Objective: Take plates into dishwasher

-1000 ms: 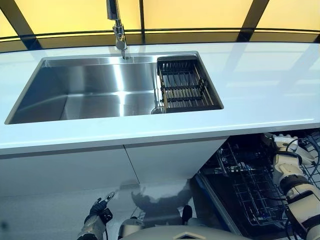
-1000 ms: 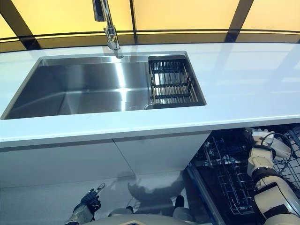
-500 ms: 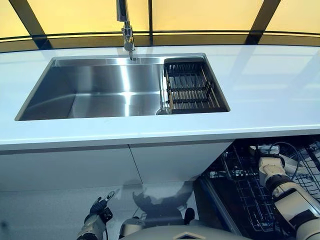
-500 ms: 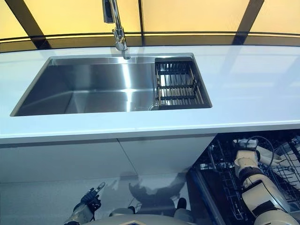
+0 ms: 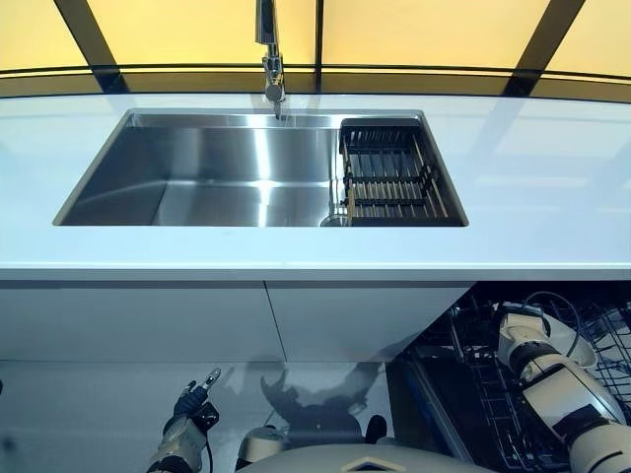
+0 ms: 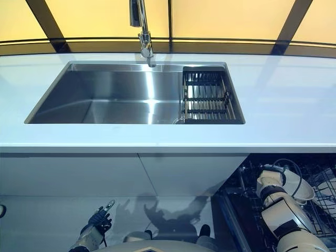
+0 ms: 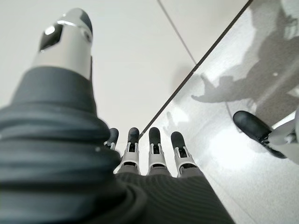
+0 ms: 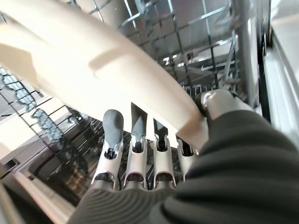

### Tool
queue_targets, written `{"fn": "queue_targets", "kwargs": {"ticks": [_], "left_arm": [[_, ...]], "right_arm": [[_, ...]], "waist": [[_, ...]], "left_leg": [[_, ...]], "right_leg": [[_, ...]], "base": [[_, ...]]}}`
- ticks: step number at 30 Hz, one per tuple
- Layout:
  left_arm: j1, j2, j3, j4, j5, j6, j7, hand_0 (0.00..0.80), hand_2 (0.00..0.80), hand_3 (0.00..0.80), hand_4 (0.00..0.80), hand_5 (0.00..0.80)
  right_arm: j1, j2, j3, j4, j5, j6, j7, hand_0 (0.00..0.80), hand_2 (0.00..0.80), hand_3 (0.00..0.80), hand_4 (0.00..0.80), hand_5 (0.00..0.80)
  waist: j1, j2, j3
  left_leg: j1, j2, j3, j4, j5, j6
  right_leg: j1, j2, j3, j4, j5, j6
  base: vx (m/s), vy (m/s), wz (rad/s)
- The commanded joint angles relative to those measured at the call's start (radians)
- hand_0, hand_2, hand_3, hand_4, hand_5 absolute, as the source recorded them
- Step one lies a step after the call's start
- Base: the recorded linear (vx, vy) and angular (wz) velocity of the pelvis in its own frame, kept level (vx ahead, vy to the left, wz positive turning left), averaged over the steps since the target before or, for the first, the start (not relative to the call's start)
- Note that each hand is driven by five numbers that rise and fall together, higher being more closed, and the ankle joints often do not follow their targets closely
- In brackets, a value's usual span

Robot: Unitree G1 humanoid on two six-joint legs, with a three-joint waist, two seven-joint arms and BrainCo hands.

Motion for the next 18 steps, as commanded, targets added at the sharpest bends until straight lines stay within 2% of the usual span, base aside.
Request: {"fn": "queue_targets", "kwargs": {"ticks": [1,6,7,8,18], "left_arm": [[-0.085,0.027,-0.007,-0.015,-0.045,-0.048,-0.005,0.000,0.000,0.000,0.000,0.000],[-0.086,0.031,0.005,-0.014,-0.058,-0.065,-0.012,0.000,0.000,0.000,0.000,0.000],[-0.087,0.032,0.004,-0.017,-0.064,-0.066,-0.012,0.000,0.000,0.000,0.000,0.000],[-0.087,0.032,0.003,-0.019,-0.066,-0.068,-0.014,0.000,0.000,0.000,0.000,0.000],[-0.092,0.027,-0.004,-0.037,-0.080,-0.070,-0.020,0.000,0.000,0.000,0.000,0.000]], "right_arm": [[-0.162,-0.014,0.088,0.104,-0.009,0.039,0.043,0.800,0.800,0.800,0.800,0.800],[-0.147,-0.001,0.093,0.117,0.023,0.050,0.090,0.800,0.800,0.800,0.800,0.800],[-0.143,0.002,0.094,0.117,0.031,0.055,0.091,0.304,0.304,0.304,0.304,0.304],[-0.141,0.003,0.094,0.117,0.027,0.056,0.086,0.000,0.000,0.000,0.000,0.000],[-0.144,-0.012,0.075,0.100,0.080,0.067,0.032,0.000,0.000,0.000,0.000,0.000]], "waist": [[0.005,-0.006,0.063],[-0.002,0.006,0.070],[-0.004,0.007,0.070],[-0.005,0.008,0.069],[-0.013,0.005,0.066]], "left_leg": [[-0.047,-0.047,-0.008,0.044,-0.029,0.066],[-0.047,-0.052,-0.003,0.028,-0.023,0.066],[-0.046,-0.052,-0.002,0.025,-0.022,0.066],[-0.045,-0.053,-0.002,0.024,-0.022,0.066],[-0.035,-0.055,0.002,0.009,-0.022,0.068]], "right_leg": [[-0.016,-0.073,-0.010,0.019,-0.018,0.058],[-0.022,-0.073,-0.005,0.012,-0.016,0.059],[-0.024,-0.073,-0.003,0.011,-0.015,0.059],[-0.024,-0.073,-0.002,0.011,-0.015,0.059],[-0.027,-0.073,-0.002,0.010,-0.014,0.061]], "base": [[-0.072,0.013,0.04],[-0.036,0.017,0.02],[0.000,0.000,0.00],[0.000,0.000,0.00],[0.000,0.000,0.00]]}}
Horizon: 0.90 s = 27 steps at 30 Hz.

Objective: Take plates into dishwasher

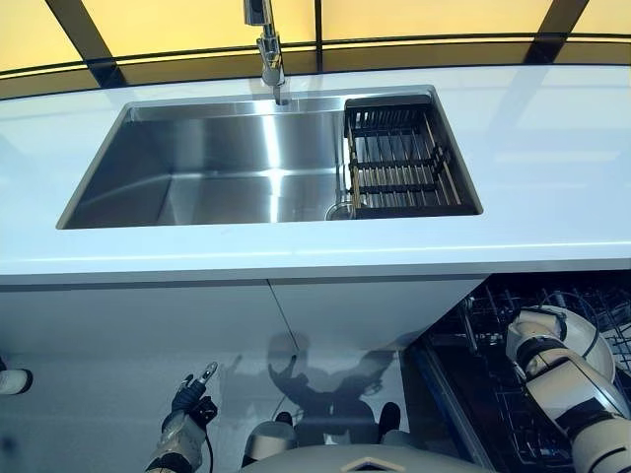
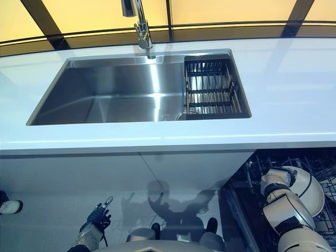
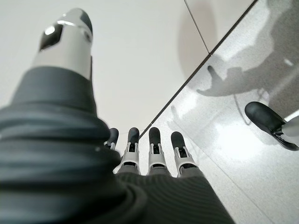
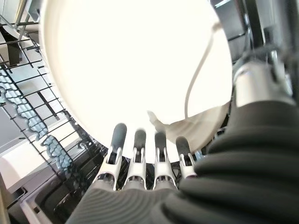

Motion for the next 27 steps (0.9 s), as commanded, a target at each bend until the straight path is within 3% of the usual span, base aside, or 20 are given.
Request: {"fn": "queue_targets", "kwargs": {"ticks": [1,6,10,19,27], "left_arm": [[-0.075,0.022,-0.006,-0.030,-0.031,-0.046,-0.003,0.000,0.000,0.000,0.000,0.000],[-0.069,0.025,0.002,-0.023,-0.035,-0.043,0.009,0.000,0.000,0.000,0.000,0.000],[-0.062,0.028,0.014,-0.020,-0.033,-0.039,0.015,0.000,0.000,0.000,0.000,0.000],[-0.064,0.039,0.029,-0.002,-0.017,-0.031,0.026,0.000,0.000,0.000,0.000,0.000],[-0.045,0.041,0.091,0.028,-0.009,-0.031,0.050,0.000,0.000,0.000,0.000,0.000]], "right_arm": [[-0.109,0.007,0.073,0.041,0.053,0.001,-0.023,0.000,0.000,0.000,0.000,0.000],[-0.095,-0.017,0.041,0.009,0.143,-0.039,-0.062,0.000,0.000,0.000,0.000,0.000],[-0.079,-0.036,-0.007,-0.019,0.302,-0.070,-0.086,0.000,0.000,0.000,0.000,0.000],[-0.032,-0.112,-0.135,-0.090,0.516,-0.238,-0.204,0.000,0.000,0.000,0.000,0.000],[0.142,-0.209,-0.241,-0.411,0.566,-0.213,-0.222,0.000,0.000,0.000,0.000,0.000]], "waist": [[-0.011,-0.040,0.037],[-0.022,-0.052,0.024],[-0.032,-0.064,0.013],[-0.061,-0.092,0.001],[-0.144,-0.120,0.003]], "left_leg": [[-0.021,-0.046,0.003,0.009,-0.025,0.065],[-0.011,-0.041,0.009,0.002,-0.026,0.064],[-0.002,-0.037,0.015,0.000,-0.027,0.063],[0.022,-0.038,0.018,-0.001,-0.039,0.069],[0.033,-0.035,0.057,0.001,-0.053,0.079]], "right_leg": [[-0.012,-0.067,0.001,0.010,-0.016,0.057],[-0.005,-0.060,0.011,0.008,-0.018,0.056],[0.004,-0.052,0.023,0.004,-0.021,0.053],[0.028,-0.036,0.048,0.006,-0.027,0.048],[0.016,-0.013,0.109,0.013,-0.028,0.049]], "base": [[0.000,0.000,0.00],[0.007,0.003,0.00],[0.040,0.014,-0.02],[0.034,0.017,-0.05],[-0.008,0.028,-0.12]]}}
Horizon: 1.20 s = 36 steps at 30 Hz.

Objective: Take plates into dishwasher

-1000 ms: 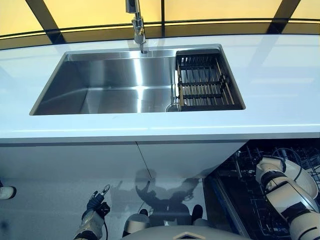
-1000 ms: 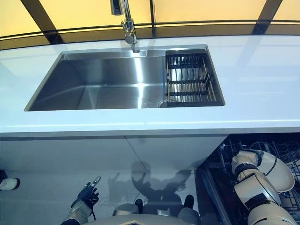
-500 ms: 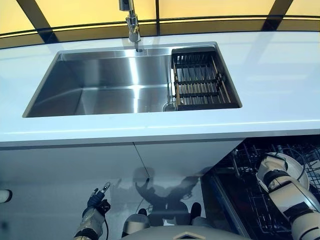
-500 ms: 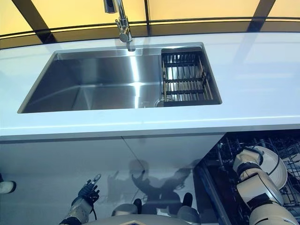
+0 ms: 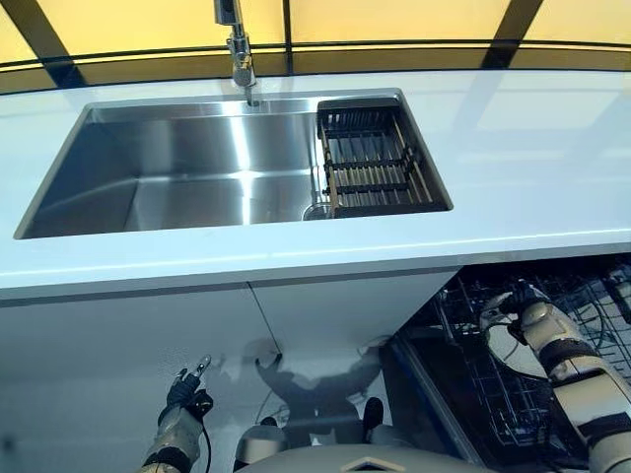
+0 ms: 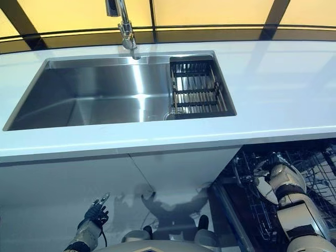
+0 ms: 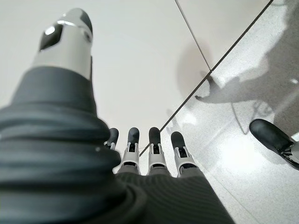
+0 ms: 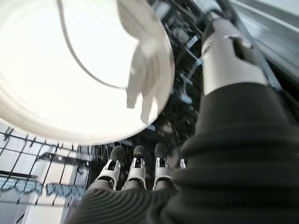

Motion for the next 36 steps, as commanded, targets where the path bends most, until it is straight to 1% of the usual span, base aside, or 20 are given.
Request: {"fn": "queue_targets", "kwargs": {"ticks": [1,4,7,11,16,19,20,21,24,26,27,29,31,32,34,35,36], "left_arm": [[-0.043,0.026,0.013,0.051,-0.003,-0.029,0.028,0.000,0.000,0.000,0.000,0.000],[-0.034,0.017,0.043,0.067,0.026,-0.026,0.038,0.000,0.000,0.000,0.000,0.000],[-0.031,0.009,0.056,0.079,0.049,-0.026,0.050,0.000,0.000,0.000,0.000,0.000],[-0.029,0.000,0.072,0.086,0.073,-0.027,0.057,0.000,0.000,0.000,0.000,0.000],[-0.037,-0.001,0.078,0.102,0.098,-0.024,0.055,0.000,0.000,0.000,0.000,0.000],[-0.043,-0.001,0.075,0.103,0.115,-0.020,0.052,0.000,0.000,0.000,0.000,0.000],[-0.046,0.001,0.074,0.103,0.118,-0.018,0.052,0.000,0.000,0.000,0.000,0.000],[-0.048,0.002,0.072,0.101,0.118,-0.016,0.051,0.000,0.000,0.000,0.000,0.000],[-0.055,0.007,0.059,0.098,0.117,-0.010,0.052,0.000,0.000,0.000,0.000,0.000],[-0.059,0.010,0.059,0.098,0.124,-0.006,0.054,0.000,0.000,0.000,0.000,0.000],[-0.064,0.013,0.050,0.107,0.119,-0.010,0.050,0.000,0.000,0.000,0.000,0.000],[-0.070,0.015,0.045,0.112,0.126,-0.011,0.047,0.000,0.000,0.000,0.000,0.000],[-0.072,0.021,0.042,0.118,0.131,-0.015,0.038,0.000,0.000,0.000,0.000,0.000],[-0.075,0.026,0.040,0.126,0.131,-0.020,0.030,0.000,0.000,0.000,0.000,0.000],[-0.081,0.031,0.037,0.136,0.138,-0.024,0.020,0.000,0.000,0.000,0.000,0.000],[-0.089,0.033,0.026,0.147,0.139,-0.030,0.012,0.000,0.000,0.000,0.000,0.000],[-0.092,0.035,0.024,0.151,0.144,-0.030,0.007,0.000,0.000,0.000,0.000,0.000]], "right_arm": [[0.025,-0.101,-0.013,-0.111,0.052,0.014,-0.047,0.000,0.000,0.000,0.000,0.000],[0.108,-0.133,-0.088,-0.257,0.089,0.040,-0.054,0.000,0.000,0.000,0.000,0.000],[0.182,-0.142,-0.157,-0.346,0.117,0.056,-0.064,0.000,0.000,0.000,0.000,0.000],[0.254,-0.142,-0.237,-0.390,0.154,0.045,-0.088,0.000,0.000,0.000,0.000,0.000],[0.313,-0.129,-0.306,-0.384,0.227,0.033,-0.128,0.000,0.000,0.000,0.000,0.000],[0.346,-0.106,-0.351,-0.357,0.297,0.002,-0.192,0.000,0.000,0.000,0.000,0.000],[0.357,-0.097,-0.364,-0.341,0.298,-0.012,-0.217,0.000,0.000,0.000,0.000,0.000],[0.364,-0.090,-0.373,-0.330,0.333,-0.034,-0.241,0.000,0.000,0.000,0.000,0.000],[0.382,-0.066,-0.407,-0.290,0.379,-0.093,-0.270,0.000,0.000,0.000,0.000,0.000],[0.390,-0.054,-0.422,-0.275,0.432,-0.114,-0.278,0.000,0.000,0.000,0.000,0.000],[0.391,-0.037,-0.441,-0.228,0.486,-0.147,-0.270,0.000,0.000,0.000,0.000,0.000],[0.387,-0.016,-0.461,-0.148,0.543,-0.201,-0.232,0.000,0.000,0.000,0.000,0.000],[0.384,-0.002,-0.483,-0.075,0.618,-0.233,-0.184,0.000,0.000,0.000,0.000,0.000],[0.380,0.002,-0.493,-0.034,0.653,-0.243,-0.161,0.000,0.000,0.000,0.000,0.000],[0.373,0.009,-0.507,0.032,0.708,-0.240,-0.132,0.000,0.000,0.000,0.000,0.000],[0.365,0.025,-0.525,0.124,0.776,-0.252,-0.085,0.000,0.000,0.000,0.000,0.000],[0.361,0.032,-0.535,0.160,0.818,-0.242,-0.069,0.000,0.000,0.000,0.000,0.000]], "waist": [[-0.047,-0.037,-0.010],[-0.083,-0.047,-0.008],[-0.111,-0.054,-0.003],[-0.145,-0.058,0.000],[-0.179,-0.061,-0.001],[-0.195,-0.061,0.005],[-0.200,-0.059,0.006],[-0.203,-0.057,0.008],[-0.217,-0.049,0.015],[-0.221,-0.046,0.018],[-0.227,-0.041,0.020],[-0.231,-0.034,0.022],[-0.231,-0.028,0.024],[-0.231,-0.026,0.024],[-0.229,-0.021,0.024],[-0.227,-0.013,0.026],[-0.226,-0.008,0.027]], "left_leg": [[-0.001,-0.032,0.015,0.004,-0.046,0.078],[0.004,-0.032,0.031,0.009,-0.055,0.083],[0.007,-0.033,0.049,0.016,-0.066,0.087],[0.009,-0.036,0.069,0.022,-0.076,0.094],[0.013,-0.041,0.094,0.029,-0.086,0.100],[0.015,-0.046,0.104,0.033,-0.091,0.103],[0.015,-0.048,0.108,0.034,-0.093,0.105],[0.015,-0.050,0.111,0.034,-0.094,0.106],[0.012,-0.057,0.119,0.038,-0.098,0.111],[0.010,-0.060,0.122,0.042,-0.101,0.114],[0.008,-0.065,0.124,0.048,-0.106,0.117],[0.009,-0.072,0.127,0.054,-0.113,0.122],[0.009,-0.077,0.128,0.060,-0.119,0.124],[0.009,-0.079,0.130,0.062,-0.122,0.125],[0.007,-0.082,0.131,0.067,-0.127,0.127],[0.007,-0.085,0.130,0.071,-0.129,0.127],[0.007,-0.086,0.129,0.073,-0.131,0.127]], "right_leg": [[0.009,-0.027,0.059,0.010,-0.034,0.049],[0.001,-0.015,0.085,0.012,-0.033,0.050],[-0.009,-0.007,0.106,0.015,-0.029,0.054],[-0.025,0.006,0.135,0.017,-0.024,0.056],[-0.041,0.016,0.164,0.022,-0.016,0.060],[-0.054,0.019,0.173,0.027,-0.009,0.064],[-0.058,0.020,0.177,0.028,-0.007,0.065],[-0.061,0.021,0.179,0.029,-0.005,0.066],[-0.075,0.021,0.186,0.037,-0.002,0.070],[-0.081,0.021,0.189,0.042,-0.001,0.071],[-0.089,0.021,0.192,0.049,-0.003,0.073],[-0.097,0.019,0.192,0.055,-0.002,0.074],[-0.102,0.016,0.190,0.059,-0.002,0.075],[-0.105,0.015,0.189,0.061,-0.003,0.075],[-0.109,0.013,0.187,0.065,-0.004,0.075],[-0.111,0.009,0.182,0.066,-0.005,0.074],[-0.111,0.006,0.180,0.066,-0.006,0.074]], "base": [[-0.009,0.033,-0.24],[-0.007,0.029,-0.20],[-0.028,0.016,-0.28],[-0.030,0.019,-0.31],[-0.002,0.011,-0.24],[-0.010,0.000,-0.18],[-0.019,0.000,-0.08],[-0.028,0.002,-0.14],[-0.029,-0.001,-0.18],[-0.015,-0.011,-0.07],[-0.012,-0.016,-0.13],[0.001,-0.022,-0.15],[0.005,-0.037,-0.09],[0.007,-0.041,-0.05],[0.011,-0.056,-0.03],[0.014,-0.072,-0.01],[0.014,-0.068,-0.01]]}}
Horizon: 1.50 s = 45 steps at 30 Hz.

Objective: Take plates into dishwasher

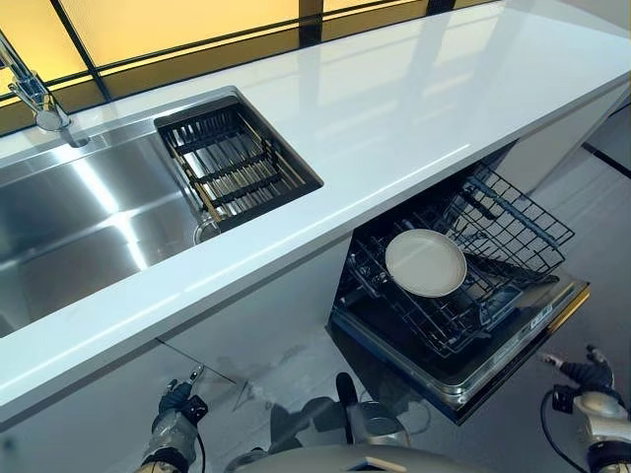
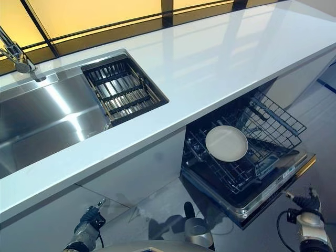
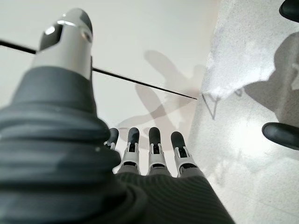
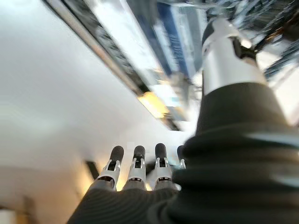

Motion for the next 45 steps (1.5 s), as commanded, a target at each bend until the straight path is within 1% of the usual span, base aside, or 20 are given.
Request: {"fn": "queue_targets", "kwargs": {"ticks": [1,3,5,9,12,17,22,23,25,27,29,30,32,34,35,38,45], "left_arm": [[-0.055,0.033,-0.011,0.052,0.046,-0.036,-0.028,0.000,0.000,0.000,0.000,0.000],[-0.060,0.036,-0.013,0.056,0.062,-0.036,-0.040,0.000,0.000,0.000,0.000,0.000],[-0.061,0.036,-0.015,0.057,0.072,-0.040,-0.045,0.000,0.000,0.000,0.000,0.000],[-0.062,0.036,-0.032,0.051,0.091,-0.048,-0.065,0.000,0.000,0.000,0.000,0.000],[-0.068,0.036,-0.039,0.051,0.083,-0.055,-0.082,0.000,0.000,0.000,0.000,0.000],[-0.071,0.042,-0.039,0.055,0.063,-0.077,-0.102,0.000,0.000,0.000,0.000,0.000],[-0.070,0.036,-0.046,0.054,0.040,-0.086,-0.129,0.000,0.000,0.000,0.000,0.000],[-0.070,0.036,-0.045,0.054,0.040,-0.086,-0.131,0.000,0.000,0.000,0.000,0.000],[-0.071,0.034,-0.050,0.044,0.025,-0.088,-0.142,0.000,0.000,0.000,0.000,0.000],[-0.071,0.032,-0.054,0.040,0.019,-0.091,-0.146,0.000,0.000,0.000,0.000,0.000],[-0.070,0.029,-0.058,0.038,0.017,-0.095,-0.153,0.000,0.000,0.000,0.000,0.000],[-0.066,0.022,-0.066,0.039,0.018,-0.102,-0.158,0.000,0.000,0.000,0.000,0.000],[-0.061,0.018,-0.072,0.039,0.027,-0.104,-0.159,0.000,0.000,0.000,0.000,0.000],[-0.058,0.021,-0.080,0.035,0.030,-0.098,-0.156,0.000,0.000,0.000,0.000,0.000],[-0.057,0.021,-0.088,0.038,0.030,-0.099,-0.157,0.000,0.000,0.000,0.000,0.000],[-0.057,0.021,-0.108,0.039,0.024,-0.096,-0.159,0.000,0.000,0.000,0.000,0.000],[-0.060,0.031,-0.126,0.039,0.021,-0.082,-0.157,0.000,0.000,0.000,0.000,0.000]], "right_arm": [[-0.101,-0.015,-0.066,0.113,0.164,-0.039,0.077,0.000,0.000,0.000,0.000,0.000],[-0.108,-0.005,-0.092,0.181,0.261,-0.011,0.123,0.000,0.000,0.000,0.000,0.000],[-0.111,0.002,-0.105,0.205,0.303,0.004,0.128,0.000,0.000,0.000,0.000,0.000],[-0.121,0.026,-0.139,0.259,0.448,0.037,0.138,0.000,0.000,0.000,0.000,0.000],[-0.128,0.028,-0.159,0.285,0.535,0.050,0.189,0.000,0.000,0.000,0.000,0.000],[-0.134,0.043,-0.182,0.283,0.631,0.050,0.258,0.000,0.000,0.000,0.000,0.000],[-0.145,0.035,-0.189,0.289,0.640,0.023,0.352,0.000,0.000,0.000,0.000,0.000],[-0.146,0.034,-0.189,0.289,0.639,0.023,0.356,0.000,0.000,0.000,0.000,0.000],[-0.169,0.031,-0.183,0.272,0.657,0.006,0.431,0.000,0.000,0.000,0.000,0.000],[-0.184,0.030,-0.177,0.261,0.675,-0.001,0.477,0.000,0.000,0.000,0.000,0.000],[-0.206,0.030,-0.163,0.243,0.673,-0.025,0.530,0.000,0.000,0.000,0.000,0.000],[-0.224,0.029,-0.144,0.221,0.659,-0.049,0.584,0.000,0.000,0.000,0.000,0.000],[-0.241,0.026,-0.122,0.196,0.636,-0.079,0.659,0.000,0.000,0.000,0.000,0.000],[-0.253,0.023,-0.096,0.165,0.628,-0.107,0.703,0.000,0.000,0.000,0.000,0.000],[-0.265,0.016,-0.081,0.140,0.628,-0.110,0.719,0.000,0.000,0.000,0.000,0.000],[-0.299,-0.001,-0.034,0.038,0.611,-0.121,0.742,0.000,0.000,0.000,0.000,0.000],[-0.344,-0.010,0.041,-0.129,0.593,-0.142,0.734,0.000,0.000,0.000,0.000,0.000]], "waist": [[-0.001,0.009,0.033],[0.006,0.023,0.034],[0.009,0.032,0.034],[0.014,0.084,0.043],[0.009,0.125,0.054],[-0.007,0.175,0.073],[-0.021,0.229,0.090],[-0.021,0.231,0.090],[-0.022,0.251,0.100],[-0.021,0.257,0.104],[-0.018,0.263,0.106],[-0.014,0.266,0.103],[-0.009,0.266,0.098],[-0.005,0.260,0.090],[-0.002,0.257,0.085],[0.002,0.252,0.076],[0.006,0.232,0.058]], "left_leg": [[-0.046,-0.068,-0.058,0.076,-0.092,0.126],[-0.045,-0.070,-0.063,0.077,-0.094,0.124],[-0.046,-0.072,-0.067,0.076,-0.094,0.122],[-0.049,-0.080,-0.081,0.073,-0.090,0.112],[-0.057,-0.092,-0.087,0.074,-0.088,0.108],[-0.065,-0.114,-0.086,0.081,-0.093,0.108],[-0.078,-0.137,-0.086,0.100,-0.104,0.107],[-0.079,-0.137,-0.086,0.102,-0.105,0.107],[-0.089,-0.144,-0.079,0.111,-0.110,0.105],[-0.092,-0.147,-0.080,0.116,-0.114,0.105],[-0.094,-0.150,-0.081,0.123,-0.120,0.106],[-0.091,-0.153,-0.082,0.129,-0.126,0.107],[-0.083,-0.152,-0.092,0.132,-0.134,0.110],[-0.083,-0.156,-0.097,0.131,-0.130,0.109],[-0.079,-0.155,-0.100,0.129,-0.131,0.108],[-0.068,-0.155,-0.110,0.122,-0.134,0.107],[-0.054,-0.149,-0.118,0.110,-0.132,0.105]], "right_leg": [[-0.039,-0.033,-0.025,0.068,-0.041,0.062],[-0.037,-0.040,-0.034,0.065,-0.041,0.062],[-0.036,-0.043,-0.038,0.063,-0.042,0.061],[-0.045,-0.059,-0.056,0.061,-0.043,0.059],[-0.064,-0.071,-0.060,0.068,-0.045,0.059],[-0.098,-0.087,-0.058,0.090,-0.050,0.060],[-0.134,-0.104,-0.051,0.113,-0.055,0.057],[-0.136,-0.105,-0.050,0.114,-0.055,0.057],[-0.148,-0.116,-0.053,0.116,-0.052,0.054],[-0.153,-0.119,-0.055,0.118,-0.052,0.053],[-0.155,-0.124,-0.060,0.123,-0.054,0.050],[-0.155,-0.128,-0.065,0.130,-0.056,0.050],[-0.148,-0.130,-0.072,0.136,-0.063,0.051],[-0.150,-0.132,-0.073,0.137,-0.057,0.050],[-0.152,-0.135,-0.075,0.140,-0.056,0.050],[-0.162,-0.140,-0.080,0.151,-0.052,0.052],[-0.166,-0.141,-0.088,0.156,-0.045,0.057]], "base": [[0.012,-0.072,0.00],[0.010,-0.083,0.00],[-0.006,-0.069,0.00],[-0.036,-0.044,0.00],[-0.078,0.037,0.02],[-0.066,0.034,-0.02],[-0.041,0.044,-0.08],[-0.062,0.027,-0.10],[-0.089,0.025,-0.10],[-0.063,0.013,-0.05],[-0.043,0.012,-0.03],[0.000,0.000,0.00],[0.000,0.000,0.00],[0.010,-0.009,0.05],[0.000,0.000,0.00],[0.014,0.018,-0.07],[0.001,0.001,-0.01]]}}
